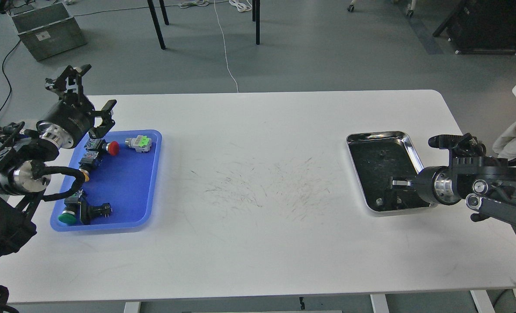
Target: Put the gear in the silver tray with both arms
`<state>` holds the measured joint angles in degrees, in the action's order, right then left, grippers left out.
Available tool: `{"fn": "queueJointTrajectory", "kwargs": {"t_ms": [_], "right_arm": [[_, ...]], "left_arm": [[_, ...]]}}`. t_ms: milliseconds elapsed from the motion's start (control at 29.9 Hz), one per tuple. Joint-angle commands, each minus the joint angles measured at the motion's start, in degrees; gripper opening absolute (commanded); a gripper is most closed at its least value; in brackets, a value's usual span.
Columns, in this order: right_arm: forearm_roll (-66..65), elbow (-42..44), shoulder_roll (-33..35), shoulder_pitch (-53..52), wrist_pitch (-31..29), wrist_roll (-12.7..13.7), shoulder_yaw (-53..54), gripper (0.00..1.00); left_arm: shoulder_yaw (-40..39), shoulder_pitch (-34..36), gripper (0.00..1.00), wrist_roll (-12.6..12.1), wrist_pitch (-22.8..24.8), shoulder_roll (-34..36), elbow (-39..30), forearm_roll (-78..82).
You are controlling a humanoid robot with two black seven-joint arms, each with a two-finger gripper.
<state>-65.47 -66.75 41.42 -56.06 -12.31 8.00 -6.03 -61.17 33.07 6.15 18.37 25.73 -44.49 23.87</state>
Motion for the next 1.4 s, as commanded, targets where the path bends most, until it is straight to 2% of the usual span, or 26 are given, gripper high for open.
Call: {"fn": "queueJointTrajectory", "kwargs": {"t_ms": [0,67,100,134,200,234,334,535,735,835,1002,1136,1236,1370], "right_arm": [[0.0,0.0,0.1,0.0,0.0,0.0,-0.2,0.19],[0.0,-0.1,0.1,-0.1,0.0,0.0,-0.2,0.26],[0.0,-0.1,0.1,-0.1,0.0,0.0,-0.1,0.35],[0.0,-0.1,0.1,-0.1,0.0,0.0,-0.1,0.49],[0.3,-0.1,0.2,-0.1,0.0,-0.1,0.7,0.86],[0.4,-0.3,0.2,-0.3,0.0,-0.1,0.8,0.89],[0.6,-0.5,0.4,-0.5,0.0,-0.1,0.9,0.93],[0.9,-0.7,0.9,-0.6,-0.1,-0.1,5.2,0.93],[1.9,0.7,0.5,-0.3,0.4,0.2,18.0,0.93],[6.8,3.3,-0.6,0.0,1.1,0.1,23.9,0.93],[28.0,13.4,-9.2,0.0,7.1,-0.3,40.0,0.93],[50.0,24.3,-15.5,0.0,6.3,-0.2,54.0,0.93],[62.9,25.9,-16.6,0.4,4.2,0.1,58.7,0.94],[79.5,25.4,-16.9,7.6,-0.9,-0.4,60.3,0.95]], "left_arm": [[0.1,0.1,0.98,-0.1,0.0,0.1,0.0,0.0],[0.1,0.1,0.98,-0.1,0.0,0.0,0.0,0.0],[0.1,0.1,0.98,0.0,0.0,0.0,0.0,0.0],[0.1,0.1,0.98,-0.1,0.0,0.0,0.0,0.0],[0.1,0.1,0.98,-0.1,0.0,0.0,0.0,0.0],[0.1,0.1,0.98,0.0,-0.1,0.0,0.0,0.0],[0.1,0.1,0.98,-0.1,0.0,0.0,0.0,0.0],[0.3,1.1,0.98,-0.1,-0.1,0.3,0.0,0.1],[0.3,1.5,0.98,-0.1,-0.3,0.3,0.0,0.0],[0.3,1.7,0.98,-0.1,-1.3,0.2,0.0,0.0],[0.3,3.1,0.98,-0.3,-1.7,-0.3,0.0,0.0],[0.3,5.2,0.98,-0.4,-2.6,-0.5,0.1,-0.1],[0.3,7.2,0.98,-0.5,-4.5,-0.7,0.5,-0.7],[0.3,8.0,0.98,-0.9,-4.9,-2.7,0.5,-0.7]]}}
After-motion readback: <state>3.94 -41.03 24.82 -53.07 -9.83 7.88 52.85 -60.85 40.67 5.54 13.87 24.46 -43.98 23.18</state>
